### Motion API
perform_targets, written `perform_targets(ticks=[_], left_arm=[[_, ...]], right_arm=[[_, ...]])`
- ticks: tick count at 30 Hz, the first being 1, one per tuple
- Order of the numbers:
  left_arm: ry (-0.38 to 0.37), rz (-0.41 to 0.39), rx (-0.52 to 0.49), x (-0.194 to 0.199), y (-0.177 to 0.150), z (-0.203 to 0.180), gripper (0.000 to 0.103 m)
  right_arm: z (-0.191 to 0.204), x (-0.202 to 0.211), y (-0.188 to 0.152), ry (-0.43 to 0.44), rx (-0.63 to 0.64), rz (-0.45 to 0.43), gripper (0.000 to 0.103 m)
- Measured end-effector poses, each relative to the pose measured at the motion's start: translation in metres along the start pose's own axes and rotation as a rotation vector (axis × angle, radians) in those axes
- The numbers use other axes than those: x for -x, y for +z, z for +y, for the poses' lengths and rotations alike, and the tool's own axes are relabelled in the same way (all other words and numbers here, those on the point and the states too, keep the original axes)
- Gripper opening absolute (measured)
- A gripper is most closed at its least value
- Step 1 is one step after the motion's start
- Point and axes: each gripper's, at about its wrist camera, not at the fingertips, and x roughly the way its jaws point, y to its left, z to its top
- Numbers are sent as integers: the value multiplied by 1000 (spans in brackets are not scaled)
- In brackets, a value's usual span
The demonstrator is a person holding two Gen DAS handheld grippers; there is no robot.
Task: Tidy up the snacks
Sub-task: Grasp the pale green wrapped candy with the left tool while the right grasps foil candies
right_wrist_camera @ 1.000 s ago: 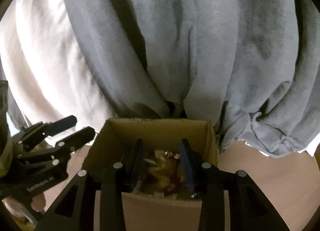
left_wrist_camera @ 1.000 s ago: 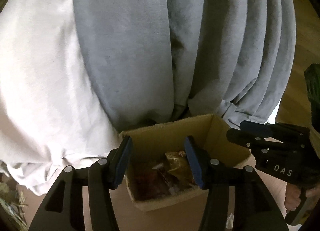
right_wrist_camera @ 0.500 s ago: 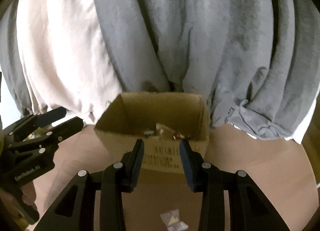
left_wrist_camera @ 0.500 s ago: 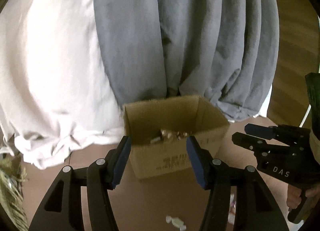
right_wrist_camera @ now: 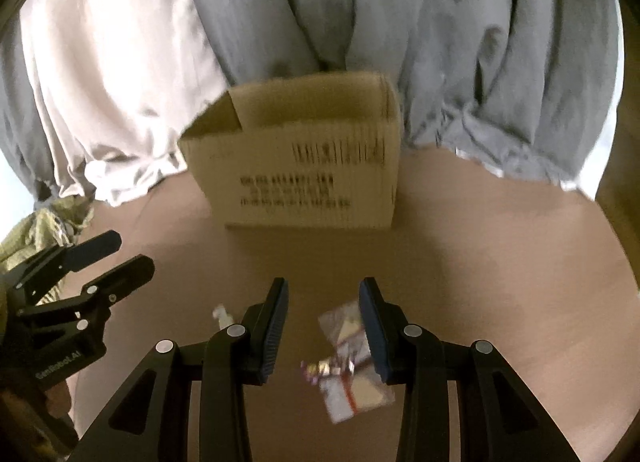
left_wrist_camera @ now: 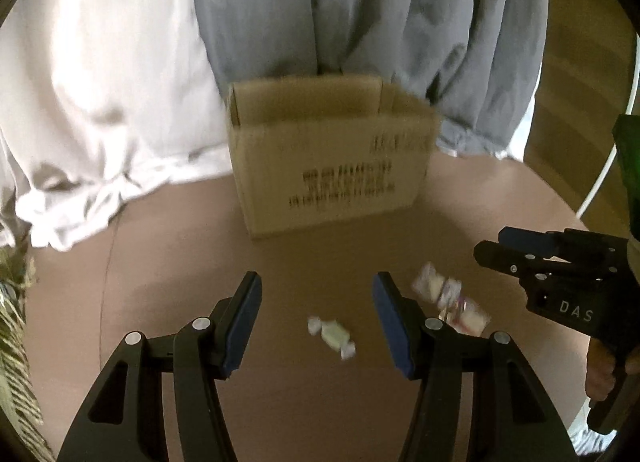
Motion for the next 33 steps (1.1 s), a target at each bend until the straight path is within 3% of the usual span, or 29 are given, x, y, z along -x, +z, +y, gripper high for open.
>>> perform_targets(ticks=[11, 25, 33], left_arm=[[-12, 178, 19, -38, -42, -4, 57], [-84, 235, 68, -84, -41, -5, 56], [-68, 267, 81, -105, -38, -7, 53]], right_arm=[[-5, -27, -50, -14, -21, 153, 38], [-13, -63, -56, 25, -34, 223, 38], [-15, -75, -53, 43, -24, 247, 38]])
